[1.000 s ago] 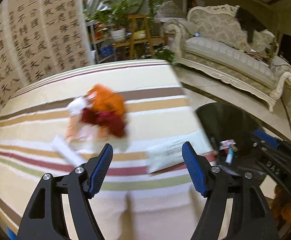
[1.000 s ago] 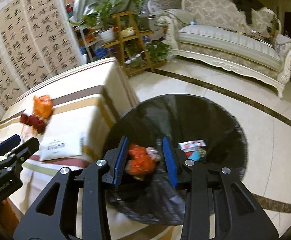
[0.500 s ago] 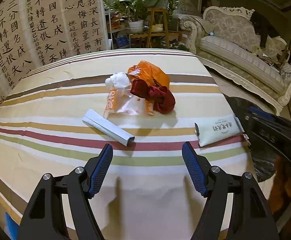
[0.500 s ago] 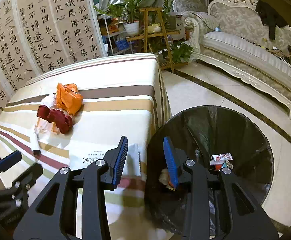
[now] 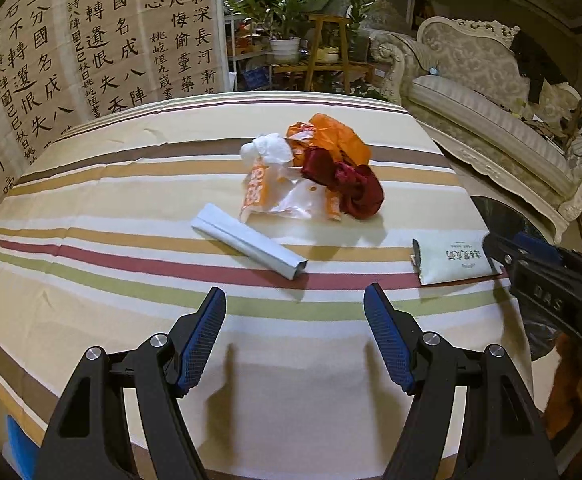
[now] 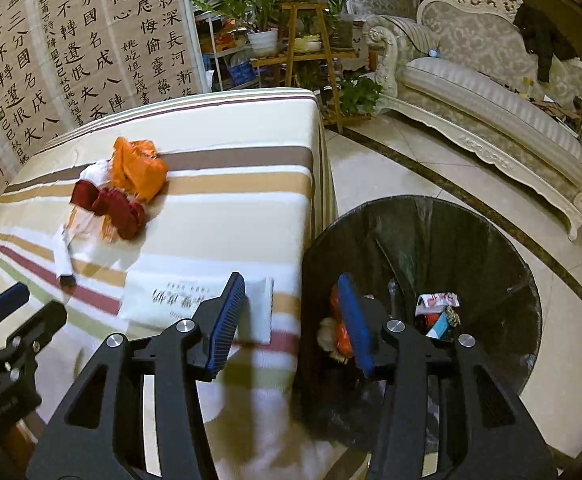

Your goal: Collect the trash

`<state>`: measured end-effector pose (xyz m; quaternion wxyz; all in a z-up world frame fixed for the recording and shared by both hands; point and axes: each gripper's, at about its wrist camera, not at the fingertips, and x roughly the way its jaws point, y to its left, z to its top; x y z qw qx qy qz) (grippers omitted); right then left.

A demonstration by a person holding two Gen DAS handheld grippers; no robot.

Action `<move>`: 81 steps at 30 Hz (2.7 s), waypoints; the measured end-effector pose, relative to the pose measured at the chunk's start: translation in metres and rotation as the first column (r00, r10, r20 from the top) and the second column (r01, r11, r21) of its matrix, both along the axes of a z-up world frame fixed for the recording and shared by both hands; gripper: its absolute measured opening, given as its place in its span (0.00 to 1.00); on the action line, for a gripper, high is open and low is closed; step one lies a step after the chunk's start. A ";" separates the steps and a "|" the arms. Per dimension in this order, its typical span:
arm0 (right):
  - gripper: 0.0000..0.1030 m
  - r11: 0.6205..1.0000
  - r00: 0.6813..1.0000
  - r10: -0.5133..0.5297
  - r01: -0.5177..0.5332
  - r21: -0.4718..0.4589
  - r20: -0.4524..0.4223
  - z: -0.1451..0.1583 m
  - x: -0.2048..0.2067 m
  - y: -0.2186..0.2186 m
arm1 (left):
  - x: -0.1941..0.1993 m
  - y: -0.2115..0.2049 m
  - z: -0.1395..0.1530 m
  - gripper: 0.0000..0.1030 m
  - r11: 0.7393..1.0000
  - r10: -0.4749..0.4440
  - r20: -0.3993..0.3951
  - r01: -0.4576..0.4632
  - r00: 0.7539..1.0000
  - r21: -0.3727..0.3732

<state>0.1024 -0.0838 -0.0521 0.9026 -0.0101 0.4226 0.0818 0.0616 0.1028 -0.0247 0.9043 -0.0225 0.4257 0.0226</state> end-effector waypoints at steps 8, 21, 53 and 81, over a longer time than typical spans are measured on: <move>0.46 0.999 0.999 0.032 -0.033 -0.004 -0.017 0.000 -0.023 0.009 | -0.012 0.016 0.001 0.68 0.999 0.037 0.007 -0.037 0.999 -0.003; 0.48 0.995 0.996 0.091 -0.091 -0.028 -0.016 0.000 -0.027 0.045 | -0.019 0.037 0.002 0.68 0.996 0.081 0.014 -0.081 0.997 -0.023; 0.69 0.989 0.990 0.140 -0.141 -0.040 -0.032 -0.001 0.010 0.103 | -0.005 0.064 -0.007 0.68 0.989 0.116 -0.009 -0.117 0.993 -0.093; 0.17 0.993 0.993 0.118 -0.118 -0.013 0.014 0.013 -0.010 0.074 | 0.000 0.063 -0.008 0.68 0.988 0.124 -0.011 -0.124 0.992 -0.091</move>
